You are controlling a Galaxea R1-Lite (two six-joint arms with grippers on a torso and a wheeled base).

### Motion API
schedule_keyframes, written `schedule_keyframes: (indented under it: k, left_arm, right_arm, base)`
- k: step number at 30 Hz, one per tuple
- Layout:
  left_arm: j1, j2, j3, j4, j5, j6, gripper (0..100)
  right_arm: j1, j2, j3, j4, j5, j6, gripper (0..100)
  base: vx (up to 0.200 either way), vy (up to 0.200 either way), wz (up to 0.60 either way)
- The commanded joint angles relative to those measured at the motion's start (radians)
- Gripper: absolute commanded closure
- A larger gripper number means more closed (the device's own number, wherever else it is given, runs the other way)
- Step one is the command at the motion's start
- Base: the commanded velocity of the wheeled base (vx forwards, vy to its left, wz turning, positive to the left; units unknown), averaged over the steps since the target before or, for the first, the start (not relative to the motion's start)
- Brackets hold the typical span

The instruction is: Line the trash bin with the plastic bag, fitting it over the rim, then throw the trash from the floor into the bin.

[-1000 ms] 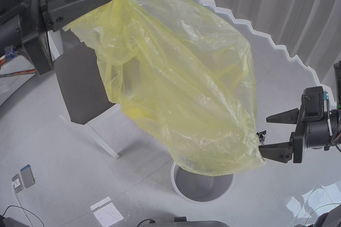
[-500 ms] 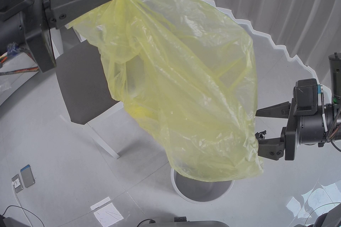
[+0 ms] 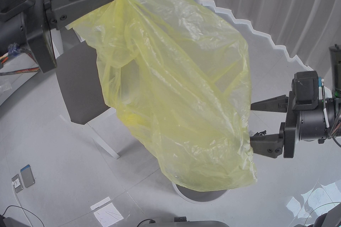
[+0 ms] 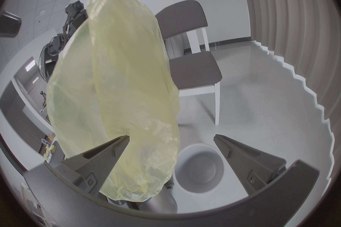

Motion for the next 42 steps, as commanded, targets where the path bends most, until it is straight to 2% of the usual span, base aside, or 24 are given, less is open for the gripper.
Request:
schedule_keyframes:
  k: [1,15,20,27,32,42]
  left_arm:
    - [0.002,-0.001,0.002,0.001,0.002,-0.002,100]
    - [0.025,0.01,-0.003,-0.001,0.0,-0.002,100]
    - [0.022,0.009,-0.005,-0.002,0.0,-0.002,100]
    - [0.024,0.012,-0.017,-0.002,0.0,-0.003,100]
    - [0.024,0.013,-0.032,-0.004,0.002,-0.012,100]
    - [0.021,0.009,-0.048,-0.004,0.002,-0.014,100]
  right_arm:
    - [0.019,-0.017,-0.034,0.0,-0.015,-0.002,0]
    - [0.07,-0.008,-0.039,0.0,-0.024,-0.001,0]
    - [0.074,0.017,-0.002,-0.002,-0.023,-0.002,0]
    - [0.14,0.021,0.059,-0.002,-0.026,-0.002,0]
    - [0.151,0.021,0.127,-0.003,-0.027,-0.002,0]
    - [0.145,0.026,0.178,-0.124,-0.046,0.01,0]
  base:
    - [0.0,0.0,0.0]
    - [0.0,0.0,0.0]
    - [0.0,0.0,0.0]
    - [0.0,0.0,0.0]
    - [0.0,0.0,0.0]
    - [0.0,0.0,0.0]
